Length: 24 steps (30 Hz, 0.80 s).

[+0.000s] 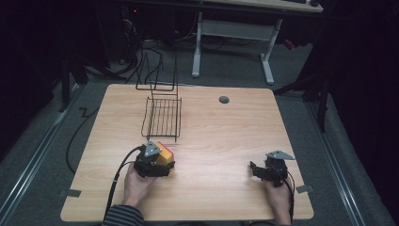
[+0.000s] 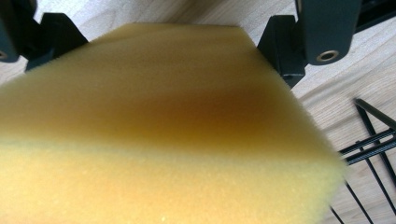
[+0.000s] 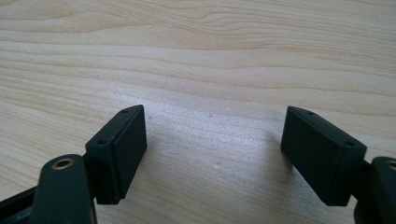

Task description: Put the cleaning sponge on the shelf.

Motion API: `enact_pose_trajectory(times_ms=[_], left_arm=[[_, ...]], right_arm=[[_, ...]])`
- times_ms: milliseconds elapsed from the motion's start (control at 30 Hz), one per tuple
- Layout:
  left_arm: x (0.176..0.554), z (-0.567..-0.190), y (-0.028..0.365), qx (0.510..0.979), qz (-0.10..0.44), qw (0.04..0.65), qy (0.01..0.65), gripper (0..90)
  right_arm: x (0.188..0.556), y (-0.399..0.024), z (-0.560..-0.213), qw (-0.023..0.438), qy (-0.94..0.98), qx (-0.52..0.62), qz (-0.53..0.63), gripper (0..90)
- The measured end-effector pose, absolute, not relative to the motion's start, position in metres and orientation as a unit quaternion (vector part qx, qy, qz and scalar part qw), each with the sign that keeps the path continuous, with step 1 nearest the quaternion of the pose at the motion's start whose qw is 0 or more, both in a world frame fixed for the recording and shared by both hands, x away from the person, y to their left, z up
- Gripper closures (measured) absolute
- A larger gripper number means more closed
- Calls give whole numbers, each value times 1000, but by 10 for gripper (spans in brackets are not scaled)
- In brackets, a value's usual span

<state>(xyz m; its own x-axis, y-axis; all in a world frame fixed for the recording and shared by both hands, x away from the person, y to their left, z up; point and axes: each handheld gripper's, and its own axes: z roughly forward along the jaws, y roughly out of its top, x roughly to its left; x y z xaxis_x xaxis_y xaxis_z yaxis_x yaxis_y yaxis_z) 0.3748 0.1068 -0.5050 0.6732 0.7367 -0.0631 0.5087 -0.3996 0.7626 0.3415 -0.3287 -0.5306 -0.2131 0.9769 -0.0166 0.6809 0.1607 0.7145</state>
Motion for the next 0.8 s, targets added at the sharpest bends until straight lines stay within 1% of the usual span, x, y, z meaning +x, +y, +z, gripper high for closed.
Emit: enact_pose_trajectory(times_ms=[800], left_arm=[[361, -477, 120, 819, 139, 411, 374, 239]], right_arm=[[342, -329, -531, 249, 720, 575, 297, 227]])
